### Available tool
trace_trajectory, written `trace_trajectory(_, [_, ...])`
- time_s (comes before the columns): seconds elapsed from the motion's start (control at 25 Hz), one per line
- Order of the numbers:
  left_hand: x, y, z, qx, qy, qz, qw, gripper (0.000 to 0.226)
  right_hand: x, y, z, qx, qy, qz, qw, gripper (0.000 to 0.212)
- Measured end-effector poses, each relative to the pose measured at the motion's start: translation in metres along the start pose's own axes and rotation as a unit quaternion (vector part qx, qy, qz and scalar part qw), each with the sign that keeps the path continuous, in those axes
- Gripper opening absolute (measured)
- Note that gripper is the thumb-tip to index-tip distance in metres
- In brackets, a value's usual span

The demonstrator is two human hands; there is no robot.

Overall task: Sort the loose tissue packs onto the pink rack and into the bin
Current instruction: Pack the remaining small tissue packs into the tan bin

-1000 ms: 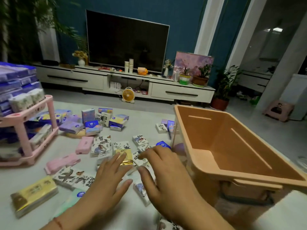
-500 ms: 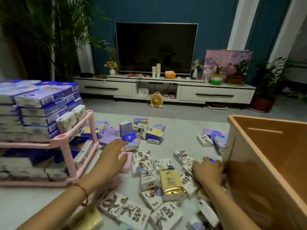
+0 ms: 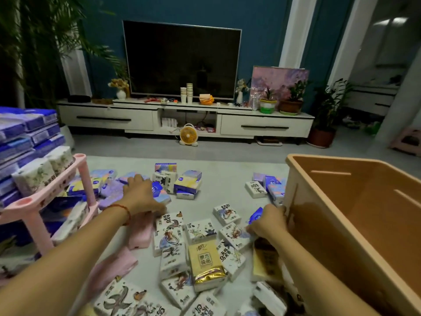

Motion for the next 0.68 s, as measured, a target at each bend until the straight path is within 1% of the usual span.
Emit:
trace_trajectory(0.08, [-0.028,0.022,-0.026,0.050,0.091,-0.062,0.993,0.082,-0.017,0.005,0.021,-0.063,-0.007,-0.042,0.997,0.034])
trace_trajectory(0.2, [-0.076,0.068,-0.072,0.145,0.170,-0.117,0.968,0.081,-0.052,0.033,0.073,-0.166,-0.063,-0.059,0.982,0.016])
trace_trajectory(0.28, [-0.107,0.097,-0.097,0.187,0.228,-0.134,0.946,0.088,-0.087,0.067,0.103,-0.227,-0.074,-0.076,0.968,0.016])
trace_trajectory(0.32, [-0.122,0.111,-0.110,0.202,0.266,-0.138,0.932,0.089,-0.112,0.087,0.109,-0.250,-0.077,-0.103,0.960,0.018])
trace_trajectory(0.4, [-0.147,0.135,-0.140,0.223,0.345,-0.135,0.902,0.088,-0.171,0.128,0.101,-0.289,-0.085,-0.163,0.940,0.017])
trace_trajectory(0.48, [-0.165,0.158,-0.178,0.262,0.387,-0.124,0.875,0.088,-0.227,0.149,0.067,-0.302,-0.080,-0.206,0.927,0.015])
trace_trajectory(0.52, [-0.170,0.168,-0.202,0.294,0.380,-0.107,0.871,0.088,-0.252,0.147,0.044,-0.287,-0.072,-0.219,0.930,0.017])
trace_trajectory(0.56, [-0.169,0.179,-0.230,0.332,0.344,-0.072,0.876,0.089,-0.271,0.137,0.017,-0.257,-0.061,-0.223,0.938,0.019])
trace_trajectory(0.6, [-0.161,0.188,-0.260,0.370,0.273,-0.029,0.888,0.089,-0.283,0.120,-0.011,-0.215,-0.057,-0.216,0.951,0.021])
trace_trajectory(0.64, [-0.149,0.199,-0.288,0.403,0.179,0.016,0.898,0.087,-0.286,0.102,-0.038,-0.167,-0.060,-0.190,0.966,0.022])
trace_trajectory(0.68, [-0.130,0.206,-0.317,0.425,0.089,0.069,0.898,0.085,-0.281,0.082,-0.062,-0.122,-0.064,-0.144,0.980,0.022])
Point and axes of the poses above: each hand's wrist, its own y-axis away from the middle knuckle, its own x-axis out of the palm, z = x × y, the point moved 7 cm from there along -y, towards the middle knuckle, and after that the axes turned 11 degrees about -x, right-handed, at the moved point
